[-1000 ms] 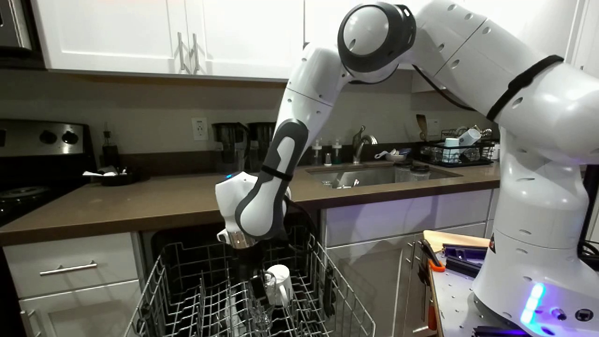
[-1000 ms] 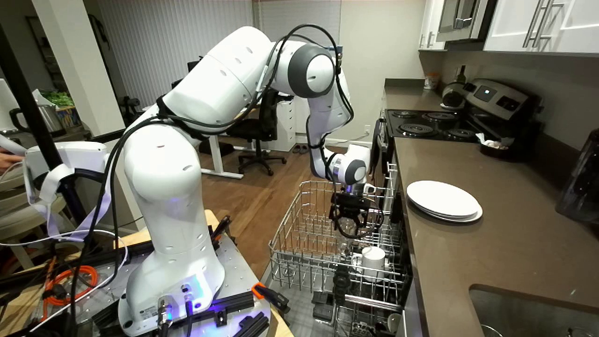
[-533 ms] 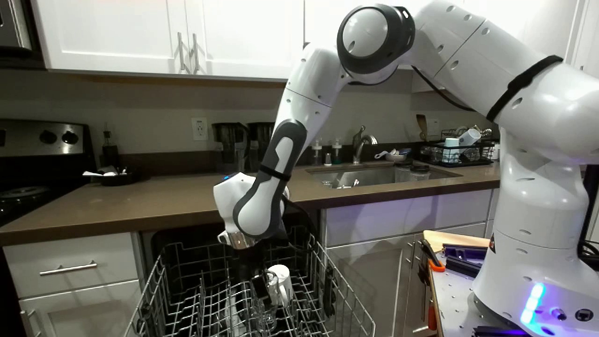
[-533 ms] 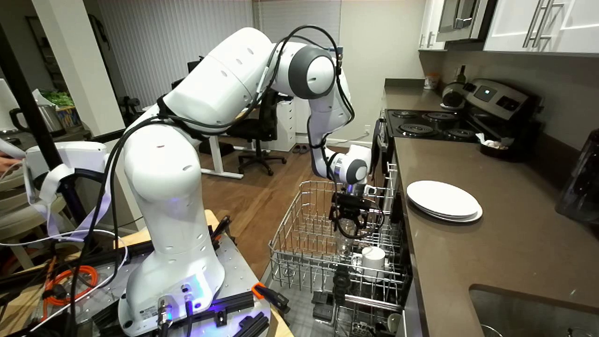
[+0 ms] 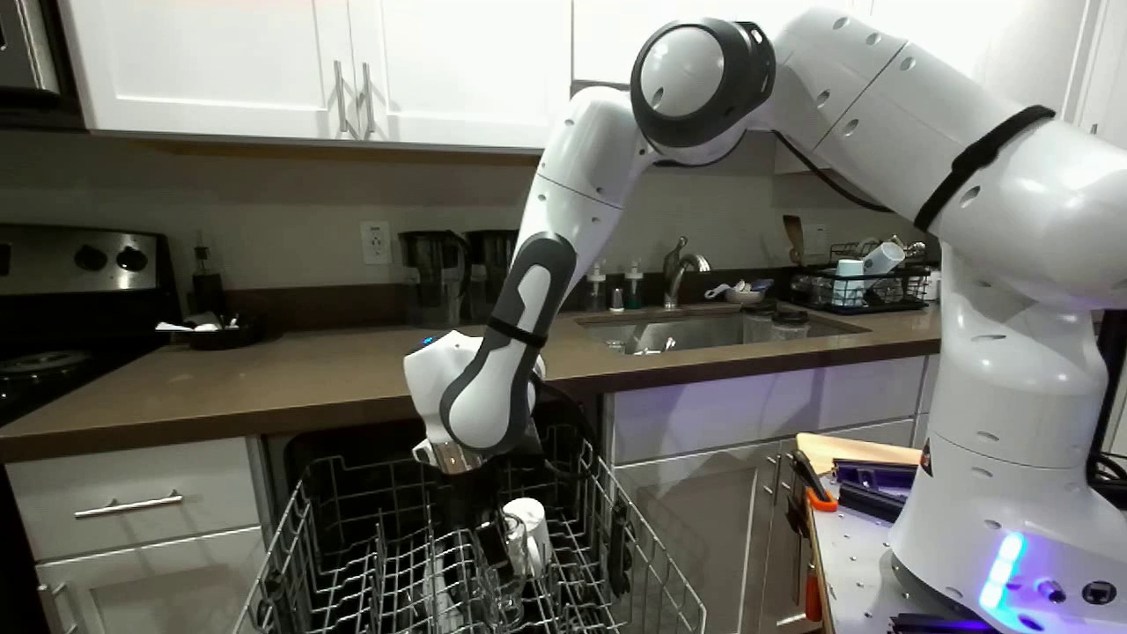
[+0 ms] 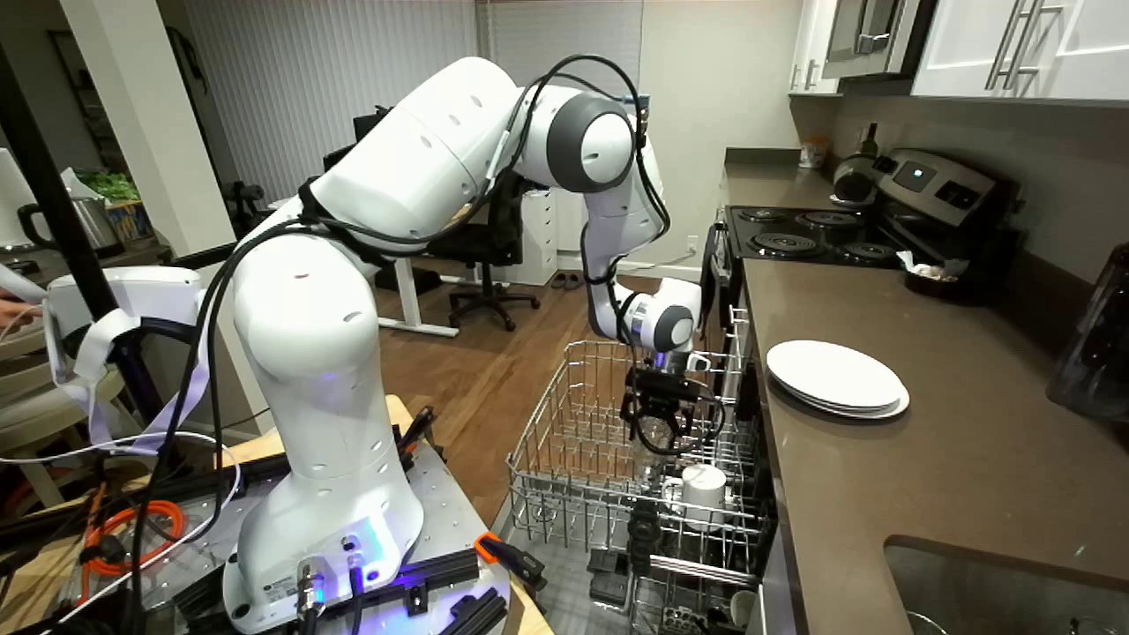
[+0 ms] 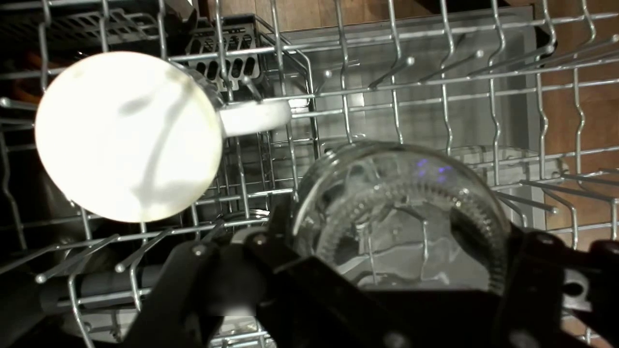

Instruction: Move the bottle closer to the cup in the dishwasher

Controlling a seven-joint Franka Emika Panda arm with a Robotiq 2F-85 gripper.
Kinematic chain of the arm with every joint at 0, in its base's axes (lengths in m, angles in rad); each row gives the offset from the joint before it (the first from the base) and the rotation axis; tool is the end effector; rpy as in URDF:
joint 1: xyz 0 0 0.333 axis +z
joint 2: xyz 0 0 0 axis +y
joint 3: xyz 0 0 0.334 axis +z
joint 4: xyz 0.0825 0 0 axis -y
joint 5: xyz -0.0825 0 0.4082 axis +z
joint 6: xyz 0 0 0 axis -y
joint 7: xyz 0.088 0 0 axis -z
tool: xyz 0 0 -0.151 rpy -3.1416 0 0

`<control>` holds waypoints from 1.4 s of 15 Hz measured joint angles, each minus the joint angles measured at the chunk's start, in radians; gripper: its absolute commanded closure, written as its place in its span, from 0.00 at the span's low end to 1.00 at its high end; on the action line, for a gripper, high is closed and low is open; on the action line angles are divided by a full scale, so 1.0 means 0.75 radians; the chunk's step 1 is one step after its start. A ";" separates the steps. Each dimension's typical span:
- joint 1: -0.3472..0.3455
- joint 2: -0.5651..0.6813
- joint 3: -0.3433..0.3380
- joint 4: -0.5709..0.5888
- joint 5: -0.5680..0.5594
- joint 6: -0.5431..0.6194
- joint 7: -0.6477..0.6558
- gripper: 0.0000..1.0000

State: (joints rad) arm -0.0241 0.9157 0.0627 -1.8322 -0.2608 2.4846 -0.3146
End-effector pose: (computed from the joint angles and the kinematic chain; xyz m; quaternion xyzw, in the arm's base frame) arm 0.5944 0.0212 -0.0419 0.9521 0.2752 -0.1315 0.0214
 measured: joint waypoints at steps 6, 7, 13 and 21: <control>0.000 0.004 0.001 0.011 0.000 -0.050 0.000 0.00; 0.000 0.002 0.002 0.011 0.000 -0.071 0.000 0.00; 0.006 -0.045 0.002 0.010 0.000 -0.176 0.000 0.00; 0.060 -0.230 -0.004 -0.078 -0.002 -0.275 0.023 0.00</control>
State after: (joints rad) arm 0.0206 0.7431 0.0595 -1.8910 -0.2626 2.2787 -0.2971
